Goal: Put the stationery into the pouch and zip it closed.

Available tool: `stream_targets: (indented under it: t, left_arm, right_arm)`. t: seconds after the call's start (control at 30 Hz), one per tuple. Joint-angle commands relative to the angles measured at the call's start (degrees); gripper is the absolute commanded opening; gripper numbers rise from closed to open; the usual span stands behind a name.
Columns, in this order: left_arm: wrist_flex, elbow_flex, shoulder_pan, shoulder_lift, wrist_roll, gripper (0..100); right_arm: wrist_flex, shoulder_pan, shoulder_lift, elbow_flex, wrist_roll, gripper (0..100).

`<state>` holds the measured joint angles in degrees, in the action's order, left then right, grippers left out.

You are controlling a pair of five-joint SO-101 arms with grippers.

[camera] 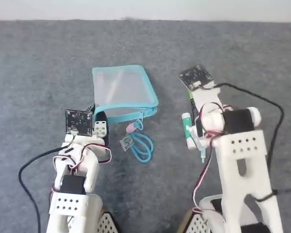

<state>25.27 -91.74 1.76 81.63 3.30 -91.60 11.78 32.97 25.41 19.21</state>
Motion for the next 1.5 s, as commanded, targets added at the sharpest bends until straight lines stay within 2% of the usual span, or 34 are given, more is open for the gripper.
stream_targets:
  t: [0.0,0.13,0.37,0.87,0.97,1.03,1.23,1.33,1.47]
  left_arm:
    - [0.18,1.1,-0.79,-0.44,0.53,1]
    - [0.18,1.1,-0.7,-0.44,0.53,1]
    - [0.18,1.19,-0.7,-0.44,0.53,1]
    - [0.18,1.19,-0.7,-0.44,-0.53,1]
    - [0.18,1.19,-0.7,-0.44,-2.02,1]
    - [0.18,1.19,-0.7,-0.44,-2.02,1]
    - [0.18,1.19,-0.7,-0.44,-2.11,1]
    - [0.09,1.19,-0.7,-0.44,-2.11,1]
    - [0.09,1.1,-0.7,-0.44,-2.11,1]
  right_arm:
    - [9.36,-3.91,-4.44,7.91,-0.53,9.8]
    - [18.95,-5.93,-10.15,14.07,-0.88,11.5]
    - [29.32,-6.11,-20.44,15.3,-9.14,11.9]
    - [31.34,-6.46,-33.1,15.3,-8.97,11.4]
    - [31.25,-6.46,-34.15,15.3,-8.97,6.9]
    - [31.25,-6.46,-34.07,15.21,-8.97,0.0]
    - [28.44,-10.86,-28.97,14.86,-7.82,0.7]
    - [24.57,-13.49,-20.7,13.71,-4.75,0.7]
    - [16.04,-13.58,-6.2,10.37,-3.08,0.7]
